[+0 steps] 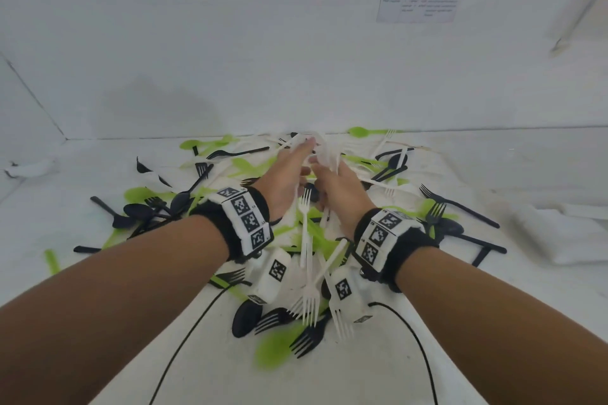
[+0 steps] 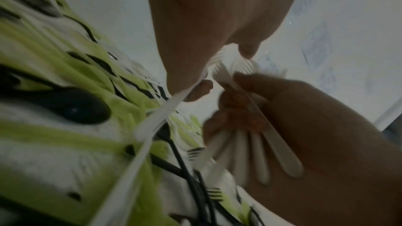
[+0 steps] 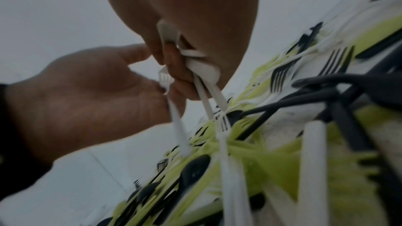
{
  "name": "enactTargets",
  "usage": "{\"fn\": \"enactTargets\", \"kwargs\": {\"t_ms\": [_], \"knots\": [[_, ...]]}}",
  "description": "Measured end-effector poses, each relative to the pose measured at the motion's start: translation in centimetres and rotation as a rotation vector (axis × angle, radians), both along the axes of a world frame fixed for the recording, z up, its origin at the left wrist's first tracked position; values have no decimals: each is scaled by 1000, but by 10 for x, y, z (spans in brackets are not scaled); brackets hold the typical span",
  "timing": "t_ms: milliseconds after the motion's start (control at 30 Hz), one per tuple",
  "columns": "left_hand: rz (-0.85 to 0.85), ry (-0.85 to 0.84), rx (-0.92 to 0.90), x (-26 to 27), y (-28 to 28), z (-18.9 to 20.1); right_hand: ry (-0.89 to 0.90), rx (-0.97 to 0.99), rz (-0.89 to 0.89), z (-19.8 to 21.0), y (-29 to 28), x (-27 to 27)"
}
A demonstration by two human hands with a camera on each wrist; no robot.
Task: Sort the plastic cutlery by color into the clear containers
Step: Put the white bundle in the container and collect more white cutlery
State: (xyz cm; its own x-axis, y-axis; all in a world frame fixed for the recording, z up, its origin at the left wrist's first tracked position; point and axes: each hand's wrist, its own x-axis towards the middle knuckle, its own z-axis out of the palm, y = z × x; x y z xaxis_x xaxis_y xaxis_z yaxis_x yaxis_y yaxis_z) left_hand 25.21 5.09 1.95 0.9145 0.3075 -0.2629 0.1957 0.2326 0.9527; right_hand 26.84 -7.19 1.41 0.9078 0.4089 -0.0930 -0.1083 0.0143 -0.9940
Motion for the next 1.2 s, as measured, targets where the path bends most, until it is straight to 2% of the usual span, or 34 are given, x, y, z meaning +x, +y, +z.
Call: {"fn": "enactTargets", "kwargs": {"t_ms": [100, 200, 300, 400, 500, 633, 700, 767, 867, 933, 1067, 1200], "knots": [[81, -28, -68, -1, -9, 0, 3, 56, 69, 1, 9, -11], [158, -77, -90, -7, 1, 0, 48, 67, 56, -1, 3, -7], [213, -76, 35, -14, 13, -2, 67, 21, -13, 2, -6, 0], [159, -104, 125, -18, 9, -2, 120, 20, 102, 8, -8, -5], [63, -83, 12, -21, -3, 4, 125, 34, 219, 9, 1, -19], [26, -63, 88, -28, -12, 7, 157, 77, 262, 4, 2, -22], [18, -63, 31, -29, -8, 4, 214, 118, 277, 2, -4, -18], [80, -78, 2, -29, -2, 1, 265, 117, 192, -1, -10, -12], [203, -100, 50, -26, 10, -2, 149, -51, 31, -5, -18, -5], [196, -107, 69, -26, 12, -5, 70, -122, 61, -5, -18, -8], [147, -96, 79, -27, 8, -6, 5, -82, 53, -2, -6, -20], [82, -67, -26, -30, 1, -1, -6, 43, 121, 4, -1, -23]]}}
